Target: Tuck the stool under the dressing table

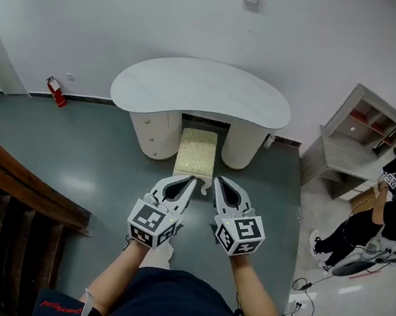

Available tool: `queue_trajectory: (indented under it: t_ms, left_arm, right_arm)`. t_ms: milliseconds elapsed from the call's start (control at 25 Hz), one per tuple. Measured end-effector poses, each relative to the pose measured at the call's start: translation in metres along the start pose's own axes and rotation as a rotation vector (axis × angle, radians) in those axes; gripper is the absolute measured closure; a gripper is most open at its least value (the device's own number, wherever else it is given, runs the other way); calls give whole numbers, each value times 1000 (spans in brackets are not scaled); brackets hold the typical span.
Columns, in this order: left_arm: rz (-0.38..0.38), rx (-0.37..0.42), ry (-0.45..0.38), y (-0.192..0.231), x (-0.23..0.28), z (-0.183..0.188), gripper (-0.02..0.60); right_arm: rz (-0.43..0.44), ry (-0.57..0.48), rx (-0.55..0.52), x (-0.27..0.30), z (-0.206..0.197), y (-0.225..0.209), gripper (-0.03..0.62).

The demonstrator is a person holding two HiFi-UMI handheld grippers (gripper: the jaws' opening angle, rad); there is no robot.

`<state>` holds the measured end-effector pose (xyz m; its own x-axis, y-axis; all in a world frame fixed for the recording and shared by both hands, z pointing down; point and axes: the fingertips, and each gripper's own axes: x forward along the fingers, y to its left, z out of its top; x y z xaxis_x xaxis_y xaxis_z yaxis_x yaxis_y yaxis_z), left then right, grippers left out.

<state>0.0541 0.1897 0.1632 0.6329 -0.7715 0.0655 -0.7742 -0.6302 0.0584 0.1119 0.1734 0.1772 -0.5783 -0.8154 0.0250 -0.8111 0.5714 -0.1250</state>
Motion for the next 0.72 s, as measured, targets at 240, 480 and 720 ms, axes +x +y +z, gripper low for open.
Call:
queue_trajectory:
  t_ms: [240,480,720]
  left_arm:
    - [5,-20,-4,38,19,5,574]
    - [-16,-23,9,73,35,9,574]
    - [-31,-64,5,112,47,14,574]
  right_arm:
    - [0,13,12,40,1,-7,586]
    - [22,19,-26,79,3,-4,586]
    - [-8,32,-24,115,7,-8,586]
